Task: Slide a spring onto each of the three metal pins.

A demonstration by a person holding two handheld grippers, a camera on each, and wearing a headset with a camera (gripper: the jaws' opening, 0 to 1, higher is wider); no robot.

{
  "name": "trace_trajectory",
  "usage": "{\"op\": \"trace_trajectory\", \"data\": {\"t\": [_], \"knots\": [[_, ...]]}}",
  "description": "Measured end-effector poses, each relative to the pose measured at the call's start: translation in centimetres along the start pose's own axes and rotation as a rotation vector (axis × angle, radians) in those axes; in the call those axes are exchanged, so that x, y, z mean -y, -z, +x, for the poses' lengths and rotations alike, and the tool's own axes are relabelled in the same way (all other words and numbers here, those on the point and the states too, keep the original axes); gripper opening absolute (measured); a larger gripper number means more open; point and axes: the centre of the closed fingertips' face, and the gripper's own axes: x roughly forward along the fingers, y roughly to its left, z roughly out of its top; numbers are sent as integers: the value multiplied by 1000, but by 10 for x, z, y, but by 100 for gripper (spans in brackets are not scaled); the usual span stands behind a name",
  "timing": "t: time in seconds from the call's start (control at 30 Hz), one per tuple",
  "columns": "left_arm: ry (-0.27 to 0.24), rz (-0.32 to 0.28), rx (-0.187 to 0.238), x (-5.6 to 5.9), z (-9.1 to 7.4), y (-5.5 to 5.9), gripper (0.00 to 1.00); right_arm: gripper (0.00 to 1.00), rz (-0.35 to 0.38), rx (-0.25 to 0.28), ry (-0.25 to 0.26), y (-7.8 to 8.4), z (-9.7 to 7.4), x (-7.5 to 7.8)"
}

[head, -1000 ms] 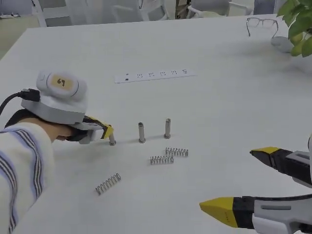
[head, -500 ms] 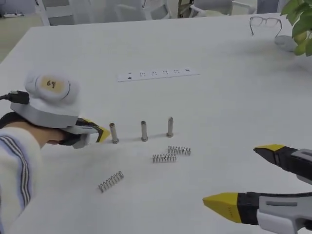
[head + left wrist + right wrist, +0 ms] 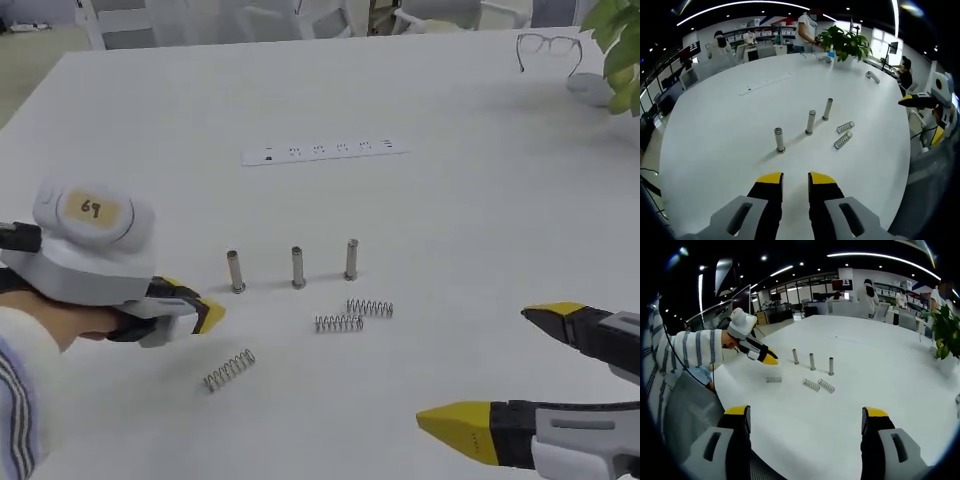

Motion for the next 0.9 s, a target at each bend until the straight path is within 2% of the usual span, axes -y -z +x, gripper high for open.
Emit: {"op": "trace_trajectory", "data": {"t": [0.07,0.27,0.33,0.47,0.67,0.83,0.9], "knots": [[31,15,-1,12,-3,5,12,90,0,-2,-1,0,0,0],[46,7,-9,22,-9,17,12,90,-4,-8,-1,1,-1,0],[52,23,-10,25,-11,21,12,90,-6,-9,4,1,-2,1],[62,11,-10,27,-12,28,12,89,-14,-14,3,2,-1,0],[70,4,-36,29,-8,41,13,89,-12,-26,-7,4,1,-4],[77,8,-39,31,-5,48,13,87,7,-27,2,6,2,-2],[76,29,-45,30,-3,51,12,87,9,-30,3,6,1,-2]]}}
